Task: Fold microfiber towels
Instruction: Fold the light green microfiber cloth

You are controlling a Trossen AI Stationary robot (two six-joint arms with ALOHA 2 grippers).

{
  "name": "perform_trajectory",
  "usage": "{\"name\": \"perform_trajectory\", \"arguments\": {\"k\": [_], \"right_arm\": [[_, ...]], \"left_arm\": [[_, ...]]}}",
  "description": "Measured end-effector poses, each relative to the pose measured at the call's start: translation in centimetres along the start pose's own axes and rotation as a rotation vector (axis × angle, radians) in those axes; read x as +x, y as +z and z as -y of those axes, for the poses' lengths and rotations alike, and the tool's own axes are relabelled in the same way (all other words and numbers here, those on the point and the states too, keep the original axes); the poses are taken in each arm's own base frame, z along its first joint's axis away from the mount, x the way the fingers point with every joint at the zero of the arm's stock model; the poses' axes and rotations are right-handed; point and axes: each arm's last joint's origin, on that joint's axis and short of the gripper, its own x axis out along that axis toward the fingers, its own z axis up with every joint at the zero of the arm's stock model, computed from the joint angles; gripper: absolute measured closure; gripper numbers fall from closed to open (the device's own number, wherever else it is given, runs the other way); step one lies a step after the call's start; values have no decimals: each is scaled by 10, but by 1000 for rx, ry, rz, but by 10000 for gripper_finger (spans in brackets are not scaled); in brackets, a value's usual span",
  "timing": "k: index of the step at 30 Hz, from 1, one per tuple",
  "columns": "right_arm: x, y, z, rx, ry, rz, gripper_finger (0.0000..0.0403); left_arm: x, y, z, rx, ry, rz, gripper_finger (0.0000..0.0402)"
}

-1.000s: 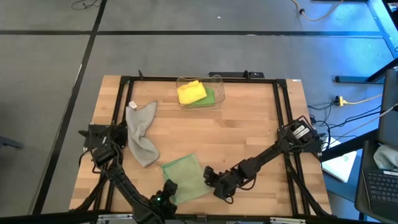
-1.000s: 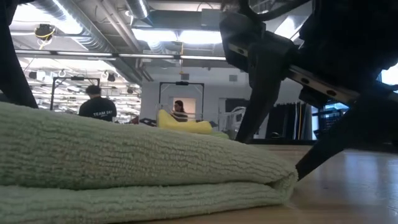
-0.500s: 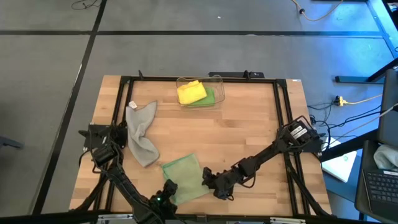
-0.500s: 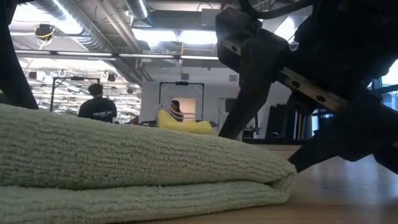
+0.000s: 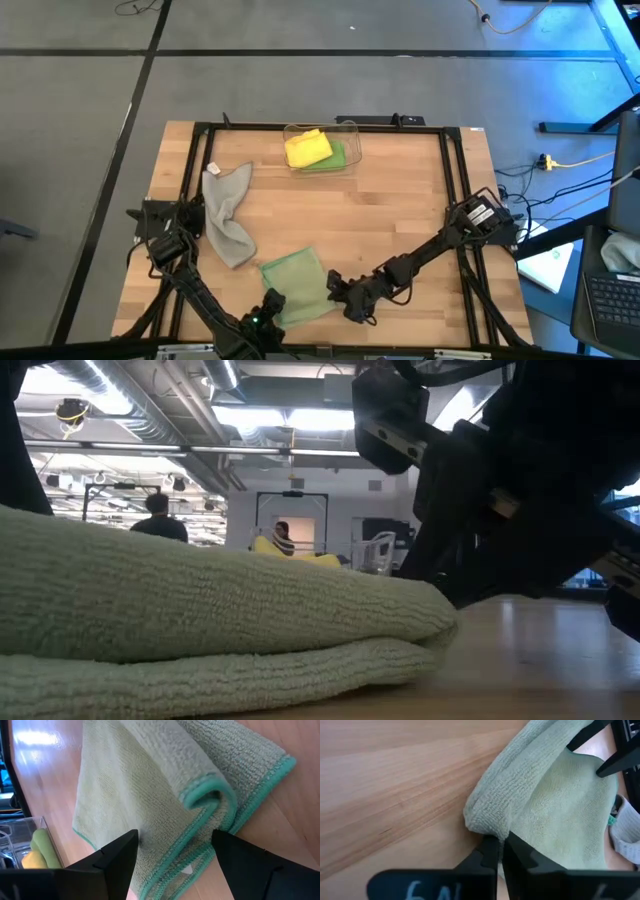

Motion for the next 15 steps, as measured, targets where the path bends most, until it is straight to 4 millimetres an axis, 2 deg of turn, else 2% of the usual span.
{"name": "perform_trajectory", "arguments": {"k": [9,15], "right_arm": [[-6,5,2,124,74,79,396],[-21,9,18,231,139,187,393]], "left_arm": [[-1,1,-2,15,43,5,143],[-7,8,-8,36,56,13,142]]}}
